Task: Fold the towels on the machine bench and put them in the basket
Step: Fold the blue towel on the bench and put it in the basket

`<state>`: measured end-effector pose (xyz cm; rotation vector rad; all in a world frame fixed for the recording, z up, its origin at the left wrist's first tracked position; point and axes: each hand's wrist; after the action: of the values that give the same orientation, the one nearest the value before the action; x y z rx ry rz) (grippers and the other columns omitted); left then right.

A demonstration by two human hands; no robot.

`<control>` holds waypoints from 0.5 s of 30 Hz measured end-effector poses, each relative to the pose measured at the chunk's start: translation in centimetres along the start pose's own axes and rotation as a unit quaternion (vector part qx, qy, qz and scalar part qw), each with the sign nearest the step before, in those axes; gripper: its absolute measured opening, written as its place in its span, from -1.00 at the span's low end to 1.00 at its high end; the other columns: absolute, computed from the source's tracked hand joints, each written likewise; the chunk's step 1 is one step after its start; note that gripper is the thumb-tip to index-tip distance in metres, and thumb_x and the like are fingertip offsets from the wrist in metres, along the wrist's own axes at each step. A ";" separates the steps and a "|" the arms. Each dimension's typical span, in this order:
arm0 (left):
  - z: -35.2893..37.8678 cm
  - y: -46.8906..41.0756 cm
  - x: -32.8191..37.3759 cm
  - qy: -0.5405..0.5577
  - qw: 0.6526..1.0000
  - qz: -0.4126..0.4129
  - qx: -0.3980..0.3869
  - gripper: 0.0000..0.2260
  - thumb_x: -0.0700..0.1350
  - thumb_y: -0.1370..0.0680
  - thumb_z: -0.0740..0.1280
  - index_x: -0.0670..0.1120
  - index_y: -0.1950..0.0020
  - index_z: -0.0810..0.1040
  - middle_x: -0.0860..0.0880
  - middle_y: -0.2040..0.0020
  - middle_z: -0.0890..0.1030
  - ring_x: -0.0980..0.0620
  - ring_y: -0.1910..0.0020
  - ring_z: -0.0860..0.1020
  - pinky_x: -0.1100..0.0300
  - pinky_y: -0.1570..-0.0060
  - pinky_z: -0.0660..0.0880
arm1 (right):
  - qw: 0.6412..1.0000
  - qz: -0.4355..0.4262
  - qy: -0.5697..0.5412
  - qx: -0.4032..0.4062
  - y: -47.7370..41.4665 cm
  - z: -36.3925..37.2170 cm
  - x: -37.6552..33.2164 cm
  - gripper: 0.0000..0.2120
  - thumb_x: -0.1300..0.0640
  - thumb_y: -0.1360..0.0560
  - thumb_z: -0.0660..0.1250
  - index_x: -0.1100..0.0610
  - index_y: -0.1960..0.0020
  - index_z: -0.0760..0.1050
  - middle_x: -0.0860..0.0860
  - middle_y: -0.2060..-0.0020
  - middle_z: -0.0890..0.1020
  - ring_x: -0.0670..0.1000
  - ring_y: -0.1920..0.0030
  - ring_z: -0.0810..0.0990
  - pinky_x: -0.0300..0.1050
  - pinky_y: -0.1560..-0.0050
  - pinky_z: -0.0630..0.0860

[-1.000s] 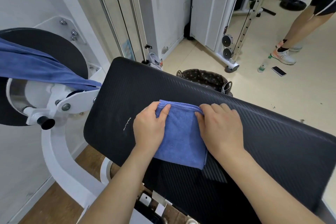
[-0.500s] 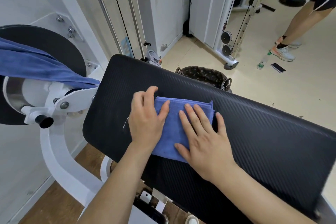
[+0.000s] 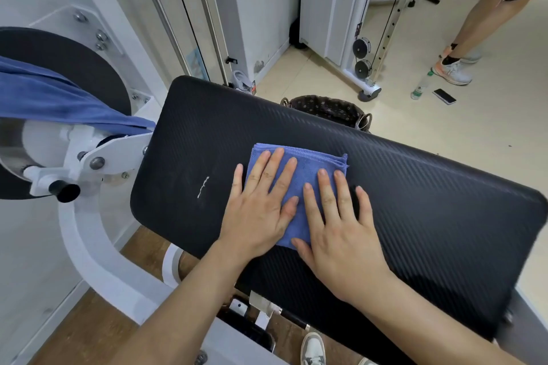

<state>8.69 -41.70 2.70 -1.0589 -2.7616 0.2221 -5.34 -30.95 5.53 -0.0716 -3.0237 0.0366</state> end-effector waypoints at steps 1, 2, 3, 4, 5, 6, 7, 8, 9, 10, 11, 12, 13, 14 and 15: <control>-0.4 0.0 -0.1 0.002 1.000 0.005 -0.003 -0.45 0.17 -0.64 -0.05 0.03 -0.58 -0.05 -0.02 -0.60 0.00 0.01 -0.57 -0.04 -0.20 -0.49 0.02 | 1.000 -0.001 0.004 -0.006 -0.1 0.1 0.1 -0.27 -0.23 -0.51 0.03 0.23 -0.51 0.16 0.28 -0.51 0.11 0.30 -0.52 0.08 0.32 -0.42 0.08; -0.8 0.2 -0.2 0.004 1.000 0.011 -0.003 -0.45 0.18 -0.64 -0.03 0.03 -0.59 -0.02 -0.03 -0.60 0.01 0.01 -0.57 -0.03 -0.18 -0.50 0.01 | 1.000 -0.002 0.007 -0.009 -0.2 0.2 0.1 -0.26 -0.24 -0.51 0.03 0.23 -0.51 0.16 0.28 -0.52 0.11 0.30 -0.52 0.08 0.33 -0.42 0.07; -1.4 0.5 -0.3 0.011 1.000 0.018 0.007 -0.46 0.16 -0.63 0.02 0.01 -0.58 0.07 -0.05 -0.60 0.07 -0.01 -0.57 0.01 -0.15 -0.50 0.03 | 1.000 -0.001 0.010 -0.012 -0.2 0.3 0.1 -0.26 -0.24 -0.50 0.02 0.23 -0.51 0.16 0.28 -0.52 0.11 0.29 -0.52 0.08 0.33 -0.41 0.06; -1.9 1.0 -0.4 0.025 0.999 0.027 0.031 -0.49 0.13 -0.63 0.10 -0.03 -0.54 0.22 -0.08 -0.56 0.18 -0.04 -0.55 0.12 -0.12 -0.49 0.09 | 1.000 0.001 0.015 -0.014 -0.2 0.3 0.2 -0.25 -0.25 -0.50 0.02 0.23 -0.51 0.17 0.27 -0.52 0.12 0.29 -0.52 0.08 0.33 -0.41 0.06; -2.3 1.8 -0.4 0.038 0.996 0.040 0.067 -0.55 0.08 -0.61 0.20 -0.07 -0.45 0.39 -0.11 -0.49 0.33 -0.08 -0.49 0.26 -0.10 -0.46 0.20 | 1.000 0.003 0.020 -0.015 -0.2 0.2 0.2 -0.25 -0.25 -0.50 0.02 0.23 -0.51 0.17 0.27 -0.52 0.12 0.28 -0.52 0.09 0.33 -0.40 0.06; -2.5 2.6 -0.4 0.047 0.992 0.055 0.106 -0.63 0.03 -0.58 0.28 -0.11 -0.33 0.51 -0.13 -0.40 0.45 -0.10 -0.40 0.39 -0.08 -0.39 0.32 | 1.000 0.005 0.021 -0.017 -0.2 0.2 0.2 -0.25 -0.26 -0.49 0.03 0.22 -0.51 0.18 0.26 -0.52 0.12 0.28 -0.52 0.10 0.33 -0.40 0.06; -2.3 3.6 -0.5 0.053 0.988 0.069 0.125 -0.67 0.02 -0.55 0.33 -0.14 -0.23 0.58 -0.13 -0.31 0.53 -0.10 -0.32 0.46 -0.05 -0.31 0.40 | 1.000 0.008 0.019 -0.019 -0.2 0.1 0.1 -0.24 -0.26 -0.49 0.03 0.22 -0.51 0.19 0.26 -0.52 0.13 0.27 -0.52 0.11 0.33 -0.40 0.06; -2.0 4.5 -0.6 0.053 0.988 0.080 0.119 -0.66 0.03 -0.53 0.37 -0.14 -0.21 0.59 -0.12 -0.28 0.55 -0.09 -0.28 0.49 -0.01 -0.27 0.44 | 1.000 0.010 0.016 -0.020 -0.2 0.0 0.0 -0.24 -0.26 -0.49 0.04 0.22 -0.50 0.20 0.25 -0.52 0.14 0.27 -0.52 0.11 0.34 -0.39 0.06; -1.6 5.3 -0.8 0.045 0.990 0.088 0.096 -0.60 0.06 -0.51 0.38 -0.14 -0.25 0.57 -0.11 -0.30 0.54 -0.07 -0.29 0.48 0.01 -0.27 0.45 | 1.000 0.014 0.010 -0.019 -0.2 -0.2 -0.1 -0.24 -0.26 -0.48 0.04 0.22 -0.50 0.22 0.25 -0.51 0.16 0.26 -0.51 0.13 0.34 -0.39 0.08; -1.2 5.9 -1.0 0.033 0.993 0.094 0.067 -0.53 0.10 -0.50 0.37 -0.13 -0.32 0.51 -0.10 -0.35 0.50 -0.05 -0.34 0.45 0.03 -0.30 0.43 | 1.000 0.017 0.002 -0.015 -0.3 -0.5 -0.2 -0.25 -0.26 -0.47 0.06 0.22 -0.48 0.25 0.24 -0.51 0.19 0.25 -0.51 0.15 0.34 -0.37 0.10; -0.6 6.3 -1.2 0.022 0.994 0.099 0.046 -0.47 0.12 -0.51 0.34 -0.12 -0.39 0.44 -0.09 -0.40 0.46 -0.04 -0.38 0.41 0.03 -0.32 0.41 | 1.000 0.017 -0.012 -0.006 -0.3 -0.9 -0.1 -0.27 -0.25 -0.46 0.10 0.21 -0.46 0.30 0.24 -0.50 0.22 0.24 -0.50 0.18 0.33 -0.36 0.13; -0.2 6.4 -1.4 0.014 0.994 0.102 0.039 -0.46 0.12 -0.53 0.31 -0.11 -0.43 0.39 -0.08 -0.43 0.42 -0.03 -0.41 0.38 0.04 -0.34 0.39 | 0.999 0.013 -0.029 0.011 -0.2 -1.4 0.0 -0.31 -0.23 -0.45 0.15 0.20 -0.42 0.35 0.23 -0.48 0.27 0.22 -0.49 0.22 0.31 -0.33 0.18; 0.1 6.2 -1.5 0.012 0.993 0.105 0.043 -0.48 0.10 -0.55 0.28 -0.11 -0.44 0.37 -0.08 -0.44 0.41 -0.03 -0.41 0.37 0.04 -0.34 0.38 | 0.998 0.000 -0.047 0.034 -0.1 -1.7 0.1 -0.38 -0.20 -0.45 0.21 0.18 -0.36 0.41 0.22 -0.46 0.32 0.20 -0.47 0.26 0.27 -0.31 0.22; 0.3 6.0 -1.6 0.016 0.993 0.107 0.055 -0.52 0.07 -0.57 0.27 -0.12 -0.44 0.39 -0.08 -0.43 0.43 -0.03 -0.40 0.39 0.04 -0.32 0.39 | 0.996 -0.023 -0.061 0.057 0.1 -2.0 0.1 -0.45 -0.16 -0.44 0.26 0.16 -0.30 0.45 0.19 -0.43 0.37 0.18 -0.46 0.30 0.22 -0.29 0.25; 0.5 5.7 -1.6 0.019 0.992 0.108 0.068 -0.55 0.04 -0.58 0.26 -0.12 -0.42 0.42 -0.08 -0.42 0.45 -0.03 -0.38 0.42 0.04 -0.30 0.41 | 0.994 -0.052 -0.068 0.070 0.3 -2.0 0.2 -0.50 -0.12 -0.43 0.30 0.14 -0.27 0.47 0.17 -0.40 0.41 0.16 -0.43 0.34 0.18 -0.28 0.27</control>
<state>13.46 -38.62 0.92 -1.3086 -2.5546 0.4088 -5.25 -30.58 7.55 0.1054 -3.1452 0.2548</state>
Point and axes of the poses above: each hand's wrist, its own y-axis away from the middle knuckle, its own z-axis out of the palm, x = y × z
